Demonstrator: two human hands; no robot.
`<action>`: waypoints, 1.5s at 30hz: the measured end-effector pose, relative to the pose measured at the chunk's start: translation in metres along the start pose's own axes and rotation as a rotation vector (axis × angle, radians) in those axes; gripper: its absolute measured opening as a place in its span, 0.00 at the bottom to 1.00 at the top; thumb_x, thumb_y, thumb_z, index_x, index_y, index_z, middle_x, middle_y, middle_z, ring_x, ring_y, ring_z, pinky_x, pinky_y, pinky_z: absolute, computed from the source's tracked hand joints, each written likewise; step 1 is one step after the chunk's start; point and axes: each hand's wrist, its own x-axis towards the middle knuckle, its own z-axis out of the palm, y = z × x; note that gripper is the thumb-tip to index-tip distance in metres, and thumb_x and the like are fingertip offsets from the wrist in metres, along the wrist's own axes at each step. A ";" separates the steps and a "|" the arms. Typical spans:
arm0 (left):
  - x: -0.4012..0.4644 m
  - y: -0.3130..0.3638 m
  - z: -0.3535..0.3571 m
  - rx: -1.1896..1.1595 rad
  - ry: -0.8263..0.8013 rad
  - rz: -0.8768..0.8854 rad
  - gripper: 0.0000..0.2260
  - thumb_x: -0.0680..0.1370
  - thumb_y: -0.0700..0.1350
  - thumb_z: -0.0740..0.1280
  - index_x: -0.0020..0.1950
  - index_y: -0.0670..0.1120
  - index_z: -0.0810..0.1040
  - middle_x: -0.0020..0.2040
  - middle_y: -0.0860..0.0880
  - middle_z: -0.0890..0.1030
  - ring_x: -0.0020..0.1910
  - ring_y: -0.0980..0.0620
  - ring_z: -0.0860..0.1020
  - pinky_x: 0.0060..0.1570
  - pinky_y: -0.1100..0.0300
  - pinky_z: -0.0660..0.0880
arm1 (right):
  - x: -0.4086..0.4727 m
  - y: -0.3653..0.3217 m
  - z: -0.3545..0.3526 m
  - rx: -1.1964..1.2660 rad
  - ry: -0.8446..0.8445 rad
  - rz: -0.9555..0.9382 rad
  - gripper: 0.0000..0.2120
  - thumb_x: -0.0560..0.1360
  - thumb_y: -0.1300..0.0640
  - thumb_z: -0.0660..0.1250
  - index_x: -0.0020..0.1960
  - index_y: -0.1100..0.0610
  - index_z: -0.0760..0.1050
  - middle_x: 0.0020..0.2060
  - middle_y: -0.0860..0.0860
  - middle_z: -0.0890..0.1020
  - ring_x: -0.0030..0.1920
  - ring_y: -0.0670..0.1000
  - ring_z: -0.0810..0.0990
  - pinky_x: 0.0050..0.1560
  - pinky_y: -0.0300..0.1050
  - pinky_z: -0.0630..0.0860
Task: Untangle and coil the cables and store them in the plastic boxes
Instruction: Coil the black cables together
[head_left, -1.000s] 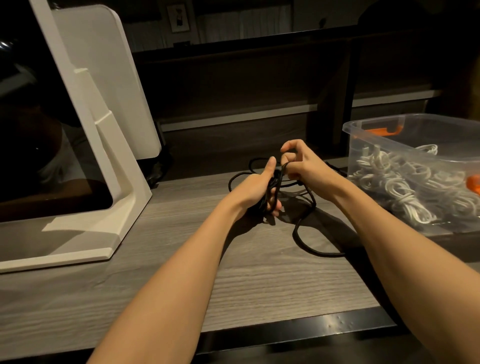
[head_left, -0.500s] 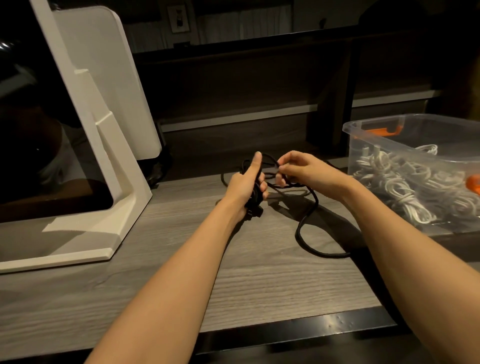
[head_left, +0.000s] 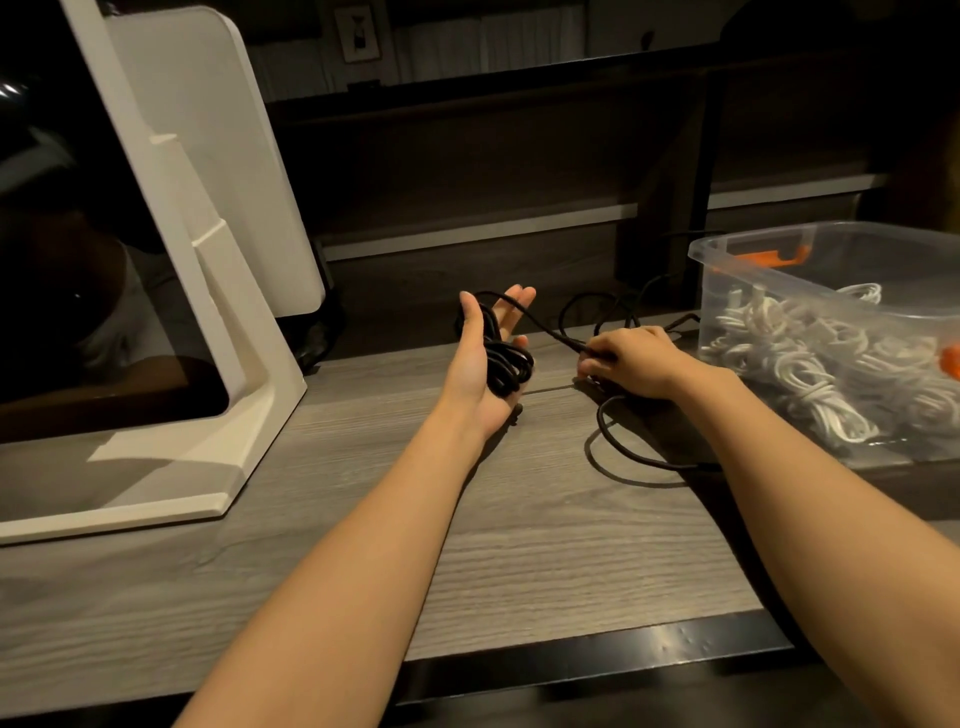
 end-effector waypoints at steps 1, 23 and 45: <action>0.001 0.000 -0.001 -0.021 0.001 0.006 0.24 0.81 0.64 0.51 0.59 0.52 0.80 0.54 0.55 0.83 0.40 0.56 0.69 0.43 0.63 0.66 | 0.000 0.002 0.001 -0.020 0.016 -0.002 0.09 0.81 0.53 0.58 0.55 0.50 0.77 0.50 0.49 0.79 0.57 0.52 0.74 0.64 0.49 0.61; 0.009 -0.003 -0.004 0.681 0.127 0.082 0.14 0.82 0.54 0.61 0.49 0.44 0.77 0.37 0.49 0.83 0.38 0.54 0.81 0.37 0.60 0.78 | -0.007 -0.026 -0.015 0.715 0.196 -0.072 0.17 0.71 0.68 0.68 0.54 0.55 0.68 0.36 0.49 0.71 0.35 0.46 0.71 0.40 0.43 0.72; 0.013 -0.020 0.020 0.547 0.028 -0.034 0.20 0.79 0.60 0.62 0.35 0.47 0.71 0.27 0.51 0.72 0.27 0.54 0.73 0.32 0.62 0.73 | -0.005 -0.011 -0.010 0.787 0.149 -0.019 0.12 0.79 0.69 0.54 0.57 0.59 0.71 0.51 0.51 0.79 0.52 0.44 0.78 0.52 0.30 0.72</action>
